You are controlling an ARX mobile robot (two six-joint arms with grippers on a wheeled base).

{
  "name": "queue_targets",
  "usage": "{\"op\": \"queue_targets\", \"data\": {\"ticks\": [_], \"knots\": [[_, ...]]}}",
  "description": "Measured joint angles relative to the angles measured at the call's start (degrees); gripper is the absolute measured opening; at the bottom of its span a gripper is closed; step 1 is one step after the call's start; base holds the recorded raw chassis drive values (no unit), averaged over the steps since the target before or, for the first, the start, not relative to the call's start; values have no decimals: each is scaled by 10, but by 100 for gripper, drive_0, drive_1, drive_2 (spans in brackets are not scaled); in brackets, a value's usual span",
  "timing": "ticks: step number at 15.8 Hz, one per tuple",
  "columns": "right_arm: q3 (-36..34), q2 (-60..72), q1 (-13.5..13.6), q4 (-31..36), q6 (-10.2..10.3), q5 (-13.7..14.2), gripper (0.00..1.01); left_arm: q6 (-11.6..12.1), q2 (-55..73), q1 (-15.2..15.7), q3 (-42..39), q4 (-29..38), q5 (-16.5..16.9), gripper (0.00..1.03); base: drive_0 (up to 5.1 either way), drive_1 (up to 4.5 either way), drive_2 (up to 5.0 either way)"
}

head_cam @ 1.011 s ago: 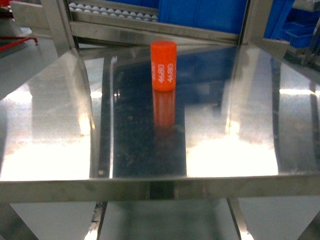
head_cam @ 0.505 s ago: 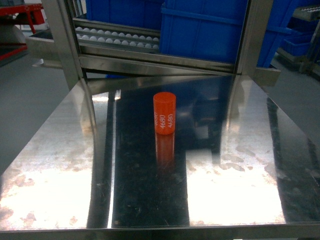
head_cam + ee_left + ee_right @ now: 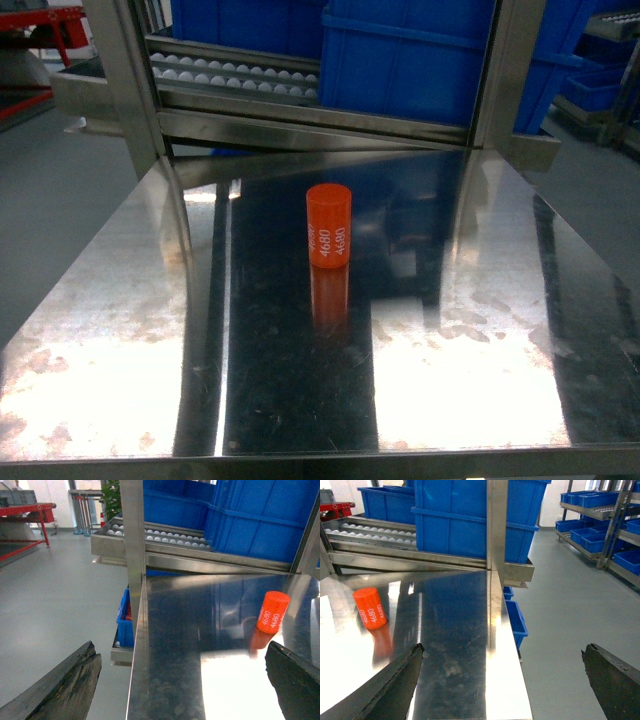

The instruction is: Pick capacitor and pack into box

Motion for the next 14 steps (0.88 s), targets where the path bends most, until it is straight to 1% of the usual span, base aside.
{"op": "queue_targets", "data": {"ticks": [7,8,9,10,11,12,13,14], "knots": [[0,0,0,0,0,0,98,0,0,0,0,0,0,98,0,0,0],[0,0,0,0,0,0,98,-2,14,-2,7,-28,17,98,0,0,0],[0,0,0,0,0,0,98,-3,108,-36,9,44,4,98,0,0,0],[0,0,0,0,0,0,98,-4,225,-78,15,144,-9,98,0,0,0],[0,0,0,0,0,0,98,0,355,-108,37,253,-9,98,0,0,0],[0,0,0,0,0,0,98,5,487,-130,88,352,-8,98,0,0,0],[0,0,0,0,0,0,98,16,606,-157,146,432,7,98,0,0,0],[0,0,0,0,0,0,98,26,717,-184,206,482,12,98,0,0,0]]}}
